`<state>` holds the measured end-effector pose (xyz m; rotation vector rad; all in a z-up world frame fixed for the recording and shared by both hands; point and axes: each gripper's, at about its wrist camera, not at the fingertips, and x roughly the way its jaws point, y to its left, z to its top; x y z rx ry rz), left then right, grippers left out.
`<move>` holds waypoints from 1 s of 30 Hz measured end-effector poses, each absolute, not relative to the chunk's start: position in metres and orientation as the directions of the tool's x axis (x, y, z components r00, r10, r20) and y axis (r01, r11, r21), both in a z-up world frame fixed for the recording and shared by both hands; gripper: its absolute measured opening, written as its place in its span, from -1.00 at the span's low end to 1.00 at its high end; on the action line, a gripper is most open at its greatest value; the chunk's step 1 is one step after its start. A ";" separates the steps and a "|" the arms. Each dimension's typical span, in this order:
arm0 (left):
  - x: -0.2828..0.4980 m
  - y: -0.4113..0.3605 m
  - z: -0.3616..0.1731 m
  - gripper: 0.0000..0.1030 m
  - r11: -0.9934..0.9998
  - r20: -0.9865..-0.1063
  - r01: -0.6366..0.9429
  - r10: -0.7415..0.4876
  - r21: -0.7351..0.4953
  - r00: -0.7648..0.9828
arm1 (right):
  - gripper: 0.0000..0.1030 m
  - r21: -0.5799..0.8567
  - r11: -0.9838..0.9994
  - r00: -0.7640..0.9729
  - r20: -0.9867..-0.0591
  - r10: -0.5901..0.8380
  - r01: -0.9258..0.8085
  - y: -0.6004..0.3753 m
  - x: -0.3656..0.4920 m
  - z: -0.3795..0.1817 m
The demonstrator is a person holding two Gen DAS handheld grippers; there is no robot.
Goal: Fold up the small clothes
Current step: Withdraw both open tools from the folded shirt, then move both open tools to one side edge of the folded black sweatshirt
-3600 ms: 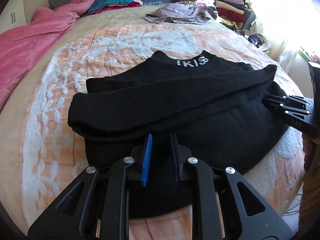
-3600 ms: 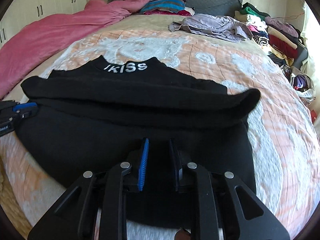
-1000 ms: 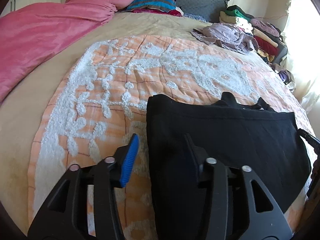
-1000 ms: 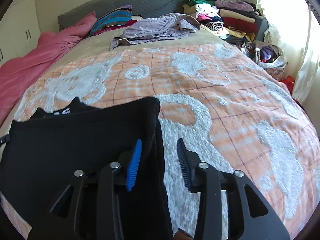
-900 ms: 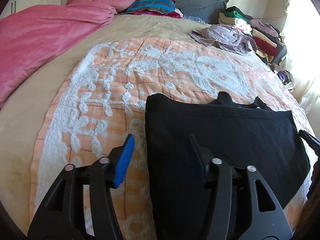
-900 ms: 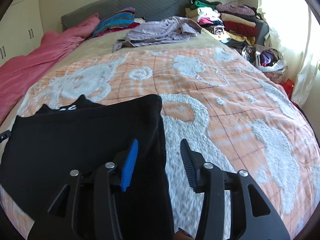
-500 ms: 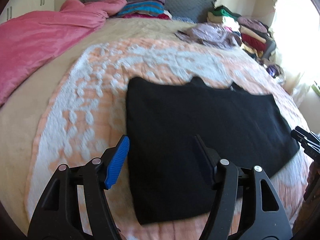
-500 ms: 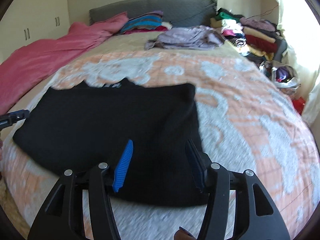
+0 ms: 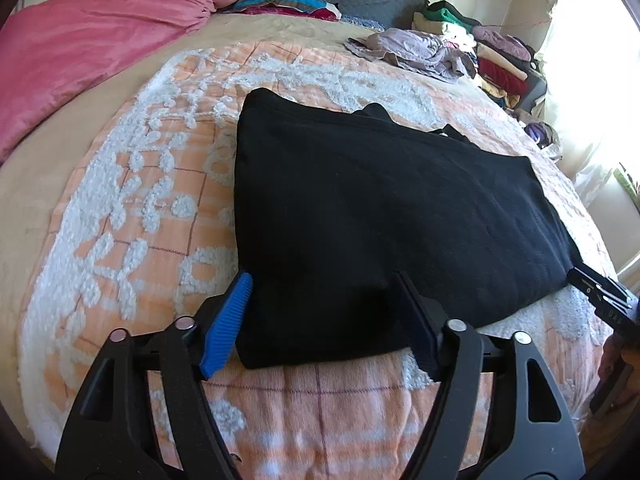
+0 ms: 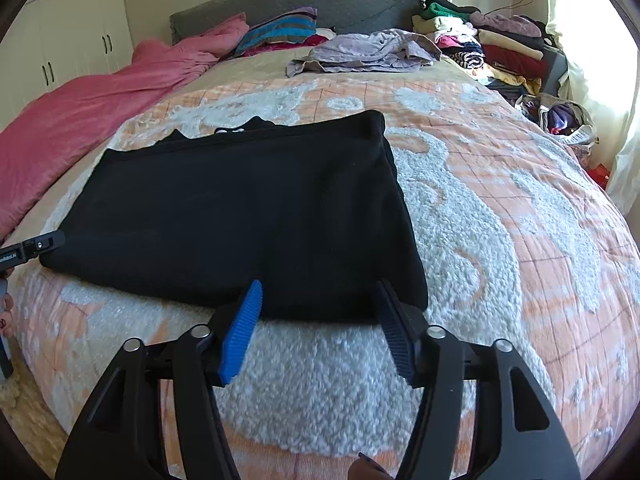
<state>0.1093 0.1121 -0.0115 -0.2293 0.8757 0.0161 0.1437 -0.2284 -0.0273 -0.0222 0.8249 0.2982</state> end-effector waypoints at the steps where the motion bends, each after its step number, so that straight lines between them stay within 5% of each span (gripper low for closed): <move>1: 0.108 0.112 -0.010 0.29 0.975 -0.760 -0.108 -0.080 -0.195 0.646 | 0.34 0.107 0.957 0.640 -0.723 0.261 -0.270 -0.230 0.141 -0.026; 3: 0.104 0.113 -0.007 0.38 0.973 -0.752 -0.105 -0.089 -0.207 0.653 | 0.62 0.114 0.959 0.647 -0.717 0.259 -0.258 -0.233 0.138 -0.023; 8: 0.097 0.113 0.000 0.62 0.971 -0.740 -0.110 -0.087 -0.213 0.667 | 0.85 0.128 0.960 0.673 -0.690 0.266 -0.248 -0.240 0.126 -0.014; 11: 0.094 0.115 0.003 0.82 0.969 -0.738 -0.117 -0.086 -0.219 0.670 | 0.89 0.132 0.957 0.683 -0.677 0.276 -0.256 -0.241 0.120 -0.009; 30: 0.081 0.142 0.010 0.82 0.958 -0.746 -0.207 -0.011 -0.198 0.666 | 0.91 0.061 0.887 0.649 -0.660 0.379 -0.457 -0.148 0.108 0.010</move>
